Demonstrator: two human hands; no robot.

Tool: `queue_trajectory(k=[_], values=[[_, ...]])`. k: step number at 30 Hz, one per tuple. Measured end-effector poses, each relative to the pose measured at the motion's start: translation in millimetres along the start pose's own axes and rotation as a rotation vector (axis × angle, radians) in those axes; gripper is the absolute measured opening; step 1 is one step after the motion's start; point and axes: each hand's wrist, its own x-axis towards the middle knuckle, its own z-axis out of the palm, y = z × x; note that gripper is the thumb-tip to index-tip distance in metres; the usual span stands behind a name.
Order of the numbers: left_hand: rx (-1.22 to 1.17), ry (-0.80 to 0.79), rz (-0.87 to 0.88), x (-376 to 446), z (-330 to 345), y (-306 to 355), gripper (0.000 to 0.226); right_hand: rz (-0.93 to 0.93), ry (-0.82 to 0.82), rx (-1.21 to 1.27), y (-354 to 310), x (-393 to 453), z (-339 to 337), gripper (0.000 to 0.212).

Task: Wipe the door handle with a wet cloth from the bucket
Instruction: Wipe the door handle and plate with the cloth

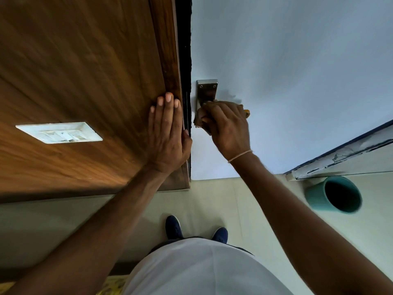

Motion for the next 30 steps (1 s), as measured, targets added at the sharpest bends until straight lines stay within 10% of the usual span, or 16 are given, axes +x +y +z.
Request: queue_trajectory(k=[4,30], values=[[0.034,-0.002,-0.009,-3,3,2,0.098,0.025,0.054,-0.006,44,-16,-23,0.045],[0.038,-0.024,-0.038,-3,7,10,0.098,-0.038,-0.011,-0.037,24,-7,-8,0.024]])
